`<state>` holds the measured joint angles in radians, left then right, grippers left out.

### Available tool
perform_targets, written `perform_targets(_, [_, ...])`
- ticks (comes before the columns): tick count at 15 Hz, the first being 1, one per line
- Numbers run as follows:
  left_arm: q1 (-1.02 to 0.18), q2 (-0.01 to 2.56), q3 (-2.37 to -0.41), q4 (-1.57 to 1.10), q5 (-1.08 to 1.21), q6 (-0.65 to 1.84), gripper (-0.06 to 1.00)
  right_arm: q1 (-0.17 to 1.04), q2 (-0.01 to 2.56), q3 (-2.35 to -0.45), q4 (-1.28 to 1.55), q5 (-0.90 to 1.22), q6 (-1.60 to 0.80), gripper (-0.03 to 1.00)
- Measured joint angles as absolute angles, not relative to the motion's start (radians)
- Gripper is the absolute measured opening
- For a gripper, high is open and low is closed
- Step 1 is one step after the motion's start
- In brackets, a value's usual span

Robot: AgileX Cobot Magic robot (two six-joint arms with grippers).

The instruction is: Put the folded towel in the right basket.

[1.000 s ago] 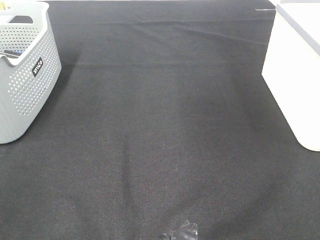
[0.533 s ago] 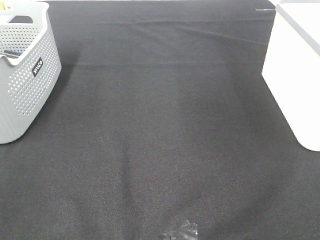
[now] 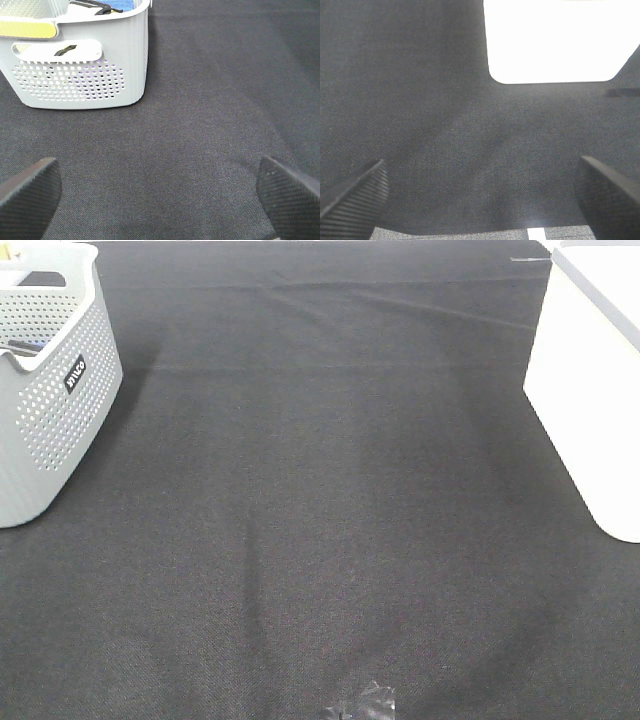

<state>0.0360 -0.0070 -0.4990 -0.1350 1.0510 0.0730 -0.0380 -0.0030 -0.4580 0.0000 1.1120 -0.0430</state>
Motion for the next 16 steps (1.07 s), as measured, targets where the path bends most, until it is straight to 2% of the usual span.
perform_targets(16, [0.036, -0.007, -0.499, -0.135, 1.051, 0.073, 0.99, -0.038, -0.003, -0.458, 0.000, 1.111, -0.035, 0.96])
